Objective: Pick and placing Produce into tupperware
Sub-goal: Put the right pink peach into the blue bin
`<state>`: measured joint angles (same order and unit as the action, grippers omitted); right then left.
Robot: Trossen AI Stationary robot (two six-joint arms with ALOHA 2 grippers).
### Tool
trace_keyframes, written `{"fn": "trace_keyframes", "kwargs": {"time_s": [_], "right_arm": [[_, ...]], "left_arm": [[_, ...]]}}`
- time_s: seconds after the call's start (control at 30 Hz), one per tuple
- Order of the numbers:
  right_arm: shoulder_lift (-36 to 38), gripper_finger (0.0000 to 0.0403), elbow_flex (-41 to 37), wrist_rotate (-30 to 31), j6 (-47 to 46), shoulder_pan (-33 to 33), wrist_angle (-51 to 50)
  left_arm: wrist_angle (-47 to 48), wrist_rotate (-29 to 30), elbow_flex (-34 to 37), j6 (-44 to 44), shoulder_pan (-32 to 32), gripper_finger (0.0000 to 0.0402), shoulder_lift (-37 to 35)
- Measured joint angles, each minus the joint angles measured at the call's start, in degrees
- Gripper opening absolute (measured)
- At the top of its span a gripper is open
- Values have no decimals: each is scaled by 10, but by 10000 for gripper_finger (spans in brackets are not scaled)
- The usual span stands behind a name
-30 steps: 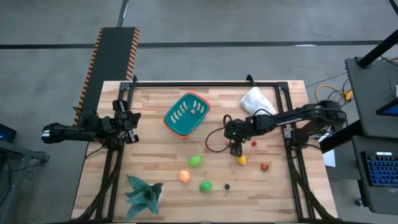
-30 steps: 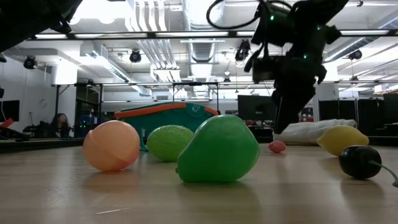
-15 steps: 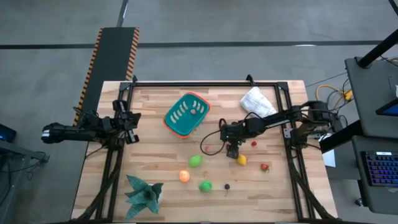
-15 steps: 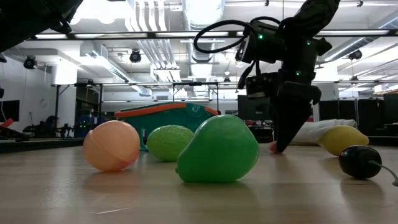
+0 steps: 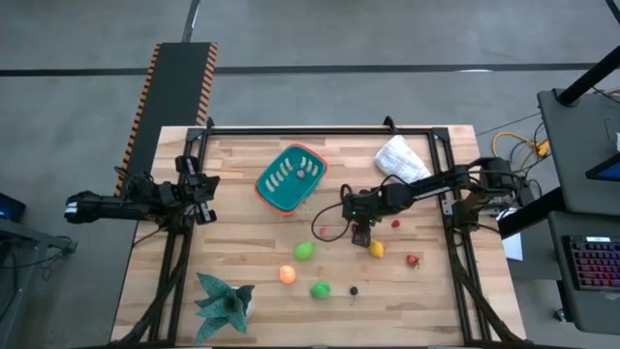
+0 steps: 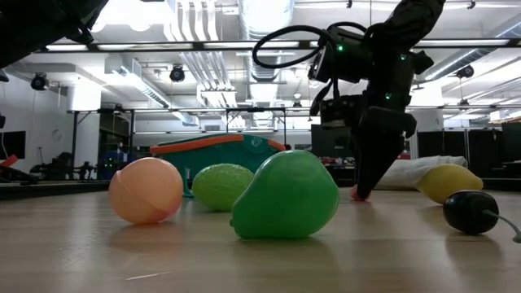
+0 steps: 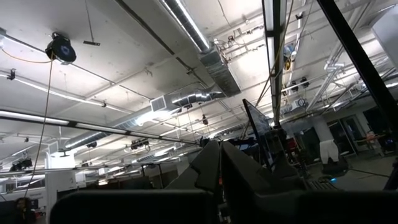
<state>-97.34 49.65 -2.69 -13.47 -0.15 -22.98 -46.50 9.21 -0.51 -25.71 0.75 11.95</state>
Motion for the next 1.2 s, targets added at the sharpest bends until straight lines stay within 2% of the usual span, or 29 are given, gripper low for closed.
{"fn": "trace_keyframes", "kwargs": {"time_s": [0.27, 0.4, 0.5, 0.77, 1.03, 1.2], "right_arm": [[6, 66, 3, -5, 5, 0, -8], [20, 46, 22, -7, 27, 1, -6], [24, 43, 50, 13, 51, 0, 11], [25, 44, 128, 131, 116, -16, 125], [8, 41, 192, 138, 121, -93, 137], [-42, 41, 228, 106, 107, -132, 145]], "left_arm": [[0, 0, 0, 0, 0, 0, 0], [1, 0, 0, 0, 0, 0, -1], [1, 0, 0, 0, 0, 0, 0], [0, 0, 0, 0, 0, 0, 0], [0, 0, 0, 0, 0, 0, -1], [0, 0, 0, 0, 0, 0, 0]]}}
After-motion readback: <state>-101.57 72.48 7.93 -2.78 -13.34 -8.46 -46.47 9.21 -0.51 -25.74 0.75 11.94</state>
